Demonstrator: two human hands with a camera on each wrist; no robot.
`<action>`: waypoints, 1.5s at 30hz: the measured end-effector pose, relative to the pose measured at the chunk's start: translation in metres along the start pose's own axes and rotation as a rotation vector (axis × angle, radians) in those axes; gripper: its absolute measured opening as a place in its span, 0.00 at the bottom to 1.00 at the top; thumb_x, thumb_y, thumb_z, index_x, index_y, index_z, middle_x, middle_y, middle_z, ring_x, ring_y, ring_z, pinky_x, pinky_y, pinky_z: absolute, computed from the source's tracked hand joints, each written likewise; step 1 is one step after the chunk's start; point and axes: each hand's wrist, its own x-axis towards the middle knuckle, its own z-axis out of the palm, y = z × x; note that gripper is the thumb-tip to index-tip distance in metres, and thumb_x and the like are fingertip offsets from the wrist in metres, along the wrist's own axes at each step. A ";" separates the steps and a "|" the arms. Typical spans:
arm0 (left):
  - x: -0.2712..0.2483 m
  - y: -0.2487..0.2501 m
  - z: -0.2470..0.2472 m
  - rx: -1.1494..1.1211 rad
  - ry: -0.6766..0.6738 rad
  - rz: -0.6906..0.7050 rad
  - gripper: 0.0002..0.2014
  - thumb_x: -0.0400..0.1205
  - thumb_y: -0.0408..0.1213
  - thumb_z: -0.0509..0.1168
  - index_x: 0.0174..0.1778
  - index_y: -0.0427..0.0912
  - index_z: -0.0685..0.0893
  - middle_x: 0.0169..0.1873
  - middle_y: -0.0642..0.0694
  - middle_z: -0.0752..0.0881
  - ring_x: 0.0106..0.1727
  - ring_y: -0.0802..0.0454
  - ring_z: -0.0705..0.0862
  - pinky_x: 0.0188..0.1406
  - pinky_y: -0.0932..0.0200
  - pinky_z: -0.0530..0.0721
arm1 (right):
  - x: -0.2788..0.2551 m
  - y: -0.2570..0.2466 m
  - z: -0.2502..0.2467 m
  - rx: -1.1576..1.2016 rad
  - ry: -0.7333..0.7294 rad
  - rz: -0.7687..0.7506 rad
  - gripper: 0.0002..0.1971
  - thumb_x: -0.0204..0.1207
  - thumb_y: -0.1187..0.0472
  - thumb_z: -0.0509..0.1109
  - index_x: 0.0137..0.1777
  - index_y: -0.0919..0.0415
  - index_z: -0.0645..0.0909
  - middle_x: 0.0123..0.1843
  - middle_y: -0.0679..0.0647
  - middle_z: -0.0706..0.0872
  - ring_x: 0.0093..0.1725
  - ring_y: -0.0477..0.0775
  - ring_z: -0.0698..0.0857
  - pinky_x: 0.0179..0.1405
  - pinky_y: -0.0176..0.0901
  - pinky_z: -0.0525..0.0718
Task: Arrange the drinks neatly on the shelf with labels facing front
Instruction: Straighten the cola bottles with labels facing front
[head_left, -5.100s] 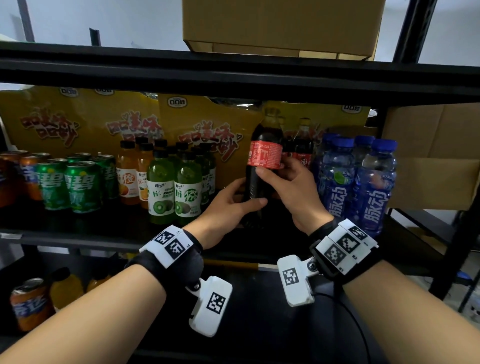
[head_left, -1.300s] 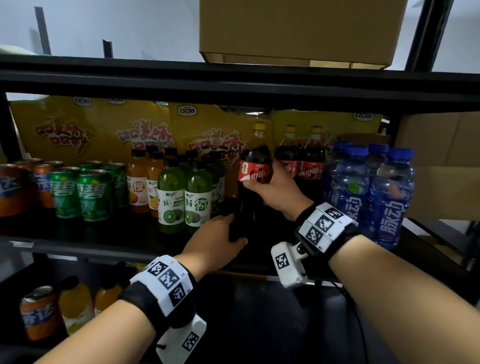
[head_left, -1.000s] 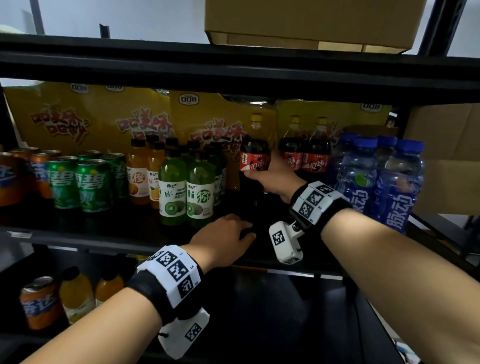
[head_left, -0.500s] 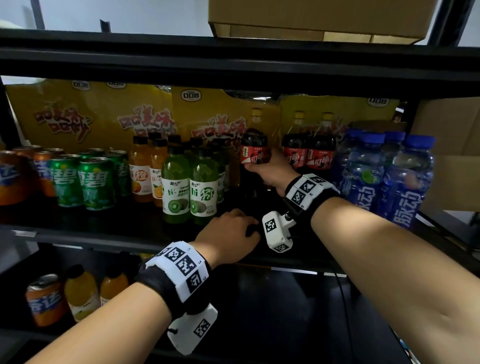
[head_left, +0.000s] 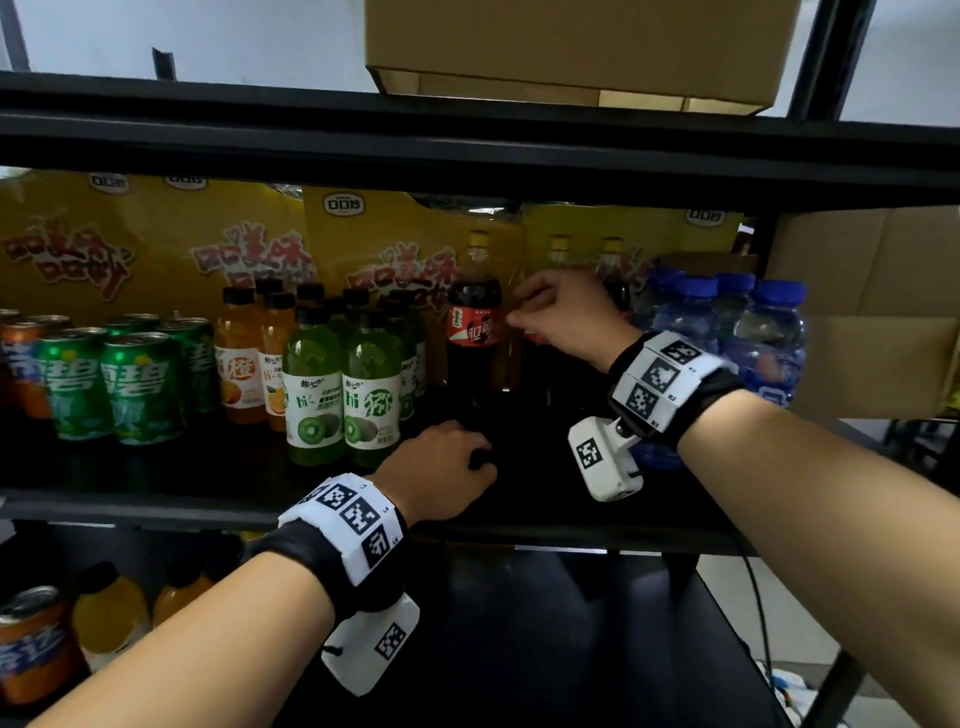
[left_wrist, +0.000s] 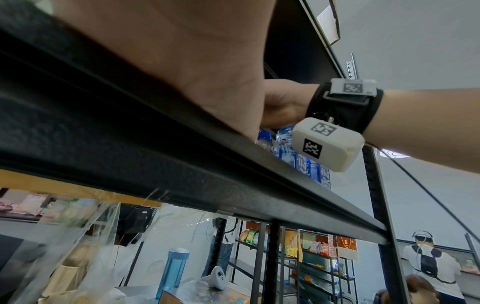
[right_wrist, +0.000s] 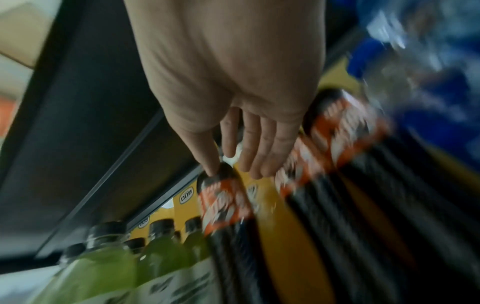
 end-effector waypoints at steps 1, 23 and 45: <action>0.001 0.000 0.001 0.020 0.006 0.003 0.23 0.88 0.56 0.61 0.77 0.54 0.80 0.74 0.44 0.78 0.75 0.43 0.77 0.74 0.43 0.78 | 0.002 -0.003 -0.009 -0.060 0.044 -0.032 0.13 0.76 0.58 0.82 0.58 0.52 0.85 0.46 0.46 0.87 0.51 0.50 0.89 0.42 0.40 0.84; 0.008 -0.004 0.006 -0.012 0.070 -0.006 0.22 0.86 0.57 0.63 0.73 0.54 0.83 0.69 0.47 0.81 0.70 0.47 0.81 0.68 0.49 0.82 | 0.038 0.000 0.005 0.072 0.083 0.107 0.15 0.79 0.47 0.76 0.59 0.53 0.83 0.55 0.49 0.88 0.61 0.56 0.88 0.49 0.43 0.82; -0.003 0.045 -0.020 -1.156 0.191 0.114 0.24 0.83 0.42 0.75 0.75 0.52 0.80 0.62 0.55 0.91 0.63 0.58 0.89 0.63 0.60 0.84 | -0.046 -0.030 -0.012 0.458 -0.008 0.098 0.45 0.70 0.24 0.70 0.81 0.53 0.76 0.76 0.53 0.84 0.74 0.55 0.83 0.76 0.59 0.80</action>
